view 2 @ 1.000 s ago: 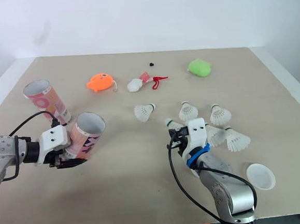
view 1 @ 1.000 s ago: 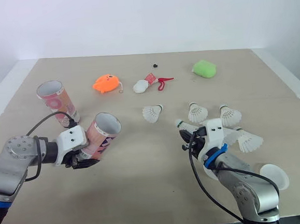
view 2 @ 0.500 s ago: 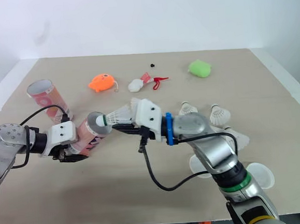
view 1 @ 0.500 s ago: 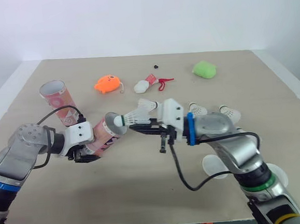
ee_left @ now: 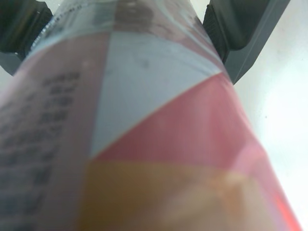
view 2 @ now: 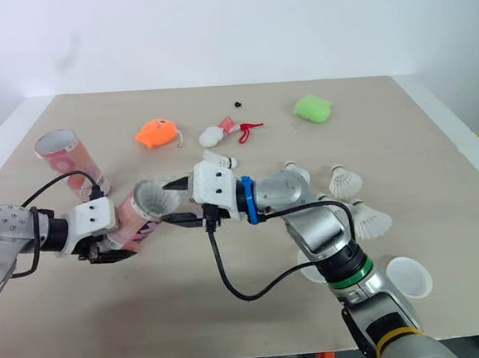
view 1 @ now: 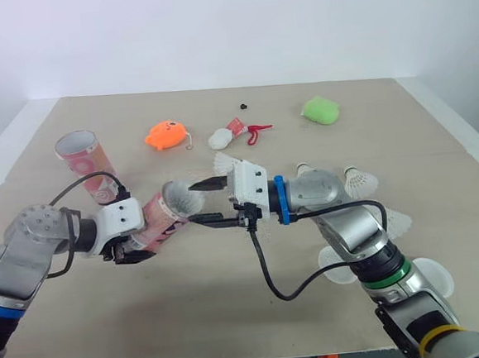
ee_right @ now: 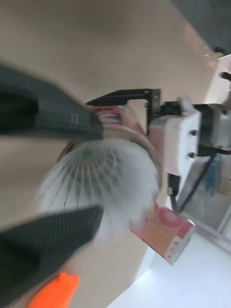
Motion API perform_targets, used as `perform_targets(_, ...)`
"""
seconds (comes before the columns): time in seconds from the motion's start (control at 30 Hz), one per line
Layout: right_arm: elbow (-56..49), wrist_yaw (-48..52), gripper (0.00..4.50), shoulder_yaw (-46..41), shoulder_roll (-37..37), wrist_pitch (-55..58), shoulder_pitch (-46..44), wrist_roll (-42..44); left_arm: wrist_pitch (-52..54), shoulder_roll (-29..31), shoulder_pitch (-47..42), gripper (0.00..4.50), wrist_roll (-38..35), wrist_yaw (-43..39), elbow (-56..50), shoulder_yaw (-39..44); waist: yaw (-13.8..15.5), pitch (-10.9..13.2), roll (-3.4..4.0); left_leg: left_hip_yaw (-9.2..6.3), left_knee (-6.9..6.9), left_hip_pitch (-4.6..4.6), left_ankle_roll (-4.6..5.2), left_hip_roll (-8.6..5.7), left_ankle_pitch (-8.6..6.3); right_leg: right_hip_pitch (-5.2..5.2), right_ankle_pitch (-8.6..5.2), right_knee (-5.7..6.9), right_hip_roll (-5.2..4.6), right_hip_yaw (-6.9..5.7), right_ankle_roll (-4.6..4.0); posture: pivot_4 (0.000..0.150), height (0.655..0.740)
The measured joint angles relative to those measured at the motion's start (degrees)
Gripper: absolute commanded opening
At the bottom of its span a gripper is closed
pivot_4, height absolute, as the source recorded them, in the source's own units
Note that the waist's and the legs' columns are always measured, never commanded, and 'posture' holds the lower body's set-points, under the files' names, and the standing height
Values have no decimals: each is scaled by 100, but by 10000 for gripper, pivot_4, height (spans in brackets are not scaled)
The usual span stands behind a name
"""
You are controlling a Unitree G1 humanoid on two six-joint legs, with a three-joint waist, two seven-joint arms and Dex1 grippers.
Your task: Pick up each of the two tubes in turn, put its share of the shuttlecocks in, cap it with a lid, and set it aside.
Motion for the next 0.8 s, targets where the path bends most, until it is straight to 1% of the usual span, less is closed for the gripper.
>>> perform_targets(0.03, -8, 32, 44146, -23, 14, 52, 14, 85, 33, 15, 71, 33721, -28, 38, -60, 51, -3, 0, 0, 0, -5, 0, 0, 1, 0, -3, 2, 1, 1, 0, 4, 1500, 7400)
perform_targets(0.1, -23, 25, 44146, -297, 96, 298, 80, 453, 138, 58, 312, 33721, -118, 108, -250, 235, -9, 0, 0, 0, -10, -1, -5, 10, -3, -8, 1, 2, 3, -3, 4, 1500, 7400)
perform_targets(0.2, -4, -97, 44146, -544, 168, 407, 76, 627, 211, 92, 484, 33721, -187, 151, -353, 369, -20, -1, -2, -1, -17, 0, -7, 14, -5, -13, 0, 2, 7, -1, 0, 1500, 7400)
perform_targets(0.23, 378, -591, 44146, -914, 334, 315, -51, 527, 255, 139, 841, 33721, -279, 222, -490, 640, -63, -4, -7, 4, -30, 16, -12, 20, -7, -12, 0, 2, 9, 8, -8, 1500, 7400)
perform_targets(0.3, 600, -772, 44146, -1008, 306, 297, -79, 426, 259, 146, 902, 33721, -308, 236, -535, 678, -66, -4, -7, 7, -49, 25, -19, 14, -3, -11, -3, 2, 7, 7, -13, 1500, 7400)
perform_targets(0.33, 871, -989, 44146, -1022, 371, 230, -120, 242, 276, 170, 1034, 33721, -321, 263, -588, 773, -85, -5, -8, 18, -65, 34, -26, 8, 2, -12, -4, 2, 10, 13, -18, 1500, 7400)
perform_targets(0.4, 2136, -1621, 44146, -711, 693, -201, -471, -601, 503, 210, 1630, 33721, -446, 408, -946, 1208, -198, -5, -7, 24, -86, 50, -26, 16, 2, -17, -3, 2, 11, 32, -31, 1500, 7400)
perform_targets(0.43, 2463, -1728, 44146, -600, 782, -311, -564, -802, 559, 210, 1765, 33721, -493, 439, -1045, 1324, -226, -4, -8, 30, -91, 49, -26, 24, 2, -21, -10, 2, 17, 29, -43, 1500, 7400)
perform_targets(0.5, 2823, -1851, 44146, -522, 964, -459, -705, -994, 611, 210, 1927, 33721, -560, 462, -1130, 1456, -245, -4, -7, 42, -102, 45, -27, 28, 1, -30, -15, 2, 22, 30, -50, 1500, 7400)
perform_targets(0.6, 3565, -2146, 44146, -371, 1344, -680, -1200, -1396, 637, 210, 2262, 33721, -686, 503, -1272, 1746, -310, -4, -6, 45, -106, 44, -39, 42, -7, -36, -19, 3, 28, 32, -62, 1500, 7400)
perform_targets(0.7, 4045, -2264, 44146, -199, 1649, -966, -1523, -1697, 646, 209, 2469, 33721, -786, 570, -1387, 1882, -325, -5, -8, 47, -106, 44, -55, 61, -16, -37, -24, 3, 32, 31, -72, 1500, 7400)
perform_targets(0.8, 4339, -2307, 44146, -71, 1913, -1116, -1567, -1866, 718, 209, 2602, 33721, -843, 619, -1520, 1972, -328, -5, -9, 48, -106, 43, -68, 66, -24, -37, -29, 3, 33, 30, -82, 1500, 7400)
